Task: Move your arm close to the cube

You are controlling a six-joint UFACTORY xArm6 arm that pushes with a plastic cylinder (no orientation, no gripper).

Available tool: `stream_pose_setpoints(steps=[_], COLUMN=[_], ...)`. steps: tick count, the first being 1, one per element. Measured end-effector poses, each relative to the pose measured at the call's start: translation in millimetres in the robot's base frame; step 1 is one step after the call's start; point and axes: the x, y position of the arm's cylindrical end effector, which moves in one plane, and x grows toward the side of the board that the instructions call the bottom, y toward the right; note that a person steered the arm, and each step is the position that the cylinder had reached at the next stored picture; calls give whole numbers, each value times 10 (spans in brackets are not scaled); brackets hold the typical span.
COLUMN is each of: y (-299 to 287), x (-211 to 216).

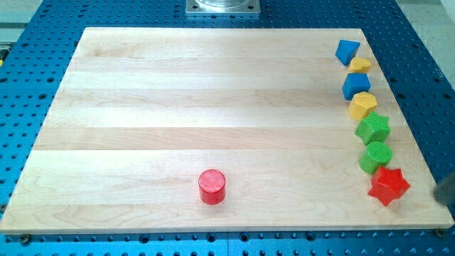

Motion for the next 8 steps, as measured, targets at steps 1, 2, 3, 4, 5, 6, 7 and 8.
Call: stream_pose_setpoints(steps=[1,2,3,4,5,6,7,8], y=[-966,-2073,-2250,-1057,397,478,371,177], x=[98,140,116,125,-192,-792,-1546,-2054])
